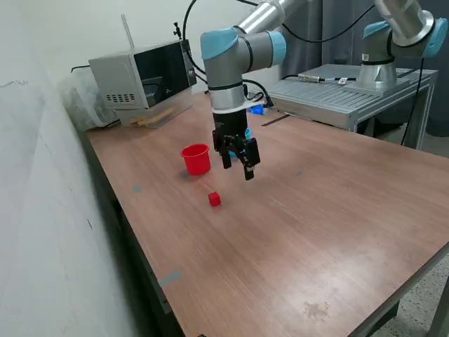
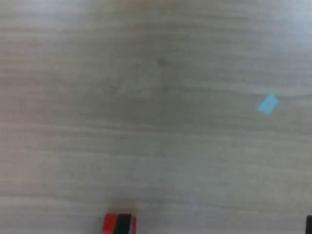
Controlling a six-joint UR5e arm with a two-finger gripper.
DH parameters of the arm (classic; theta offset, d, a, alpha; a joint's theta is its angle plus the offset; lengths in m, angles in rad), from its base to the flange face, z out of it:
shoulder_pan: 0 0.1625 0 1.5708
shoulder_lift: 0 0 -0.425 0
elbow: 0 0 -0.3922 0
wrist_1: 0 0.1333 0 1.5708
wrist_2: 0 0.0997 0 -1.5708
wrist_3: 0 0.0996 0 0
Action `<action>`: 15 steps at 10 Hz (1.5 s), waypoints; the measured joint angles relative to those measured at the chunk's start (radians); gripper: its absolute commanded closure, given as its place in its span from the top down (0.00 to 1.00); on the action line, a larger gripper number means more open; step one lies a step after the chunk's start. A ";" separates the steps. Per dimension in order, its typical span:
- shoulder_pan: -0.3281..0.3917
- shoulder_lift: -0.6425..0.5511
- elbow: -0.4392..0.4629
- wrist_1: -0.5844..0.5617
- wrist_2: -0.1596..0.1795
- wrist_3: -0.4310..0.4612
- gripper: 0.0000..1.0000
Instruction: Place red objects in the red bin, and blue objects in the blue bin.
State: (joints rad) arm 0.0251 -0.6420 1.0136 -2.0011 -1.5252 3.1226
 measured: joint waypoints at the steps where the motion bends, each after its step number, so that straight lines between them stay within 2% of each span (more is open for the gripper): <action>1: -0.005 0.012 -0.016 -0.002 -0.001 0.000 1.00; 10: -0.012 0.112 -0.095 -0.017 -0.006 -0.009 1.00; 15: -0.015 0.157 -0.134 -0.042 -0.022 -0.021 1.00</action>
State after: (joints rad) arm 0.0104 -0.4849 0.8798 -2.0428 -1.5469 3.1015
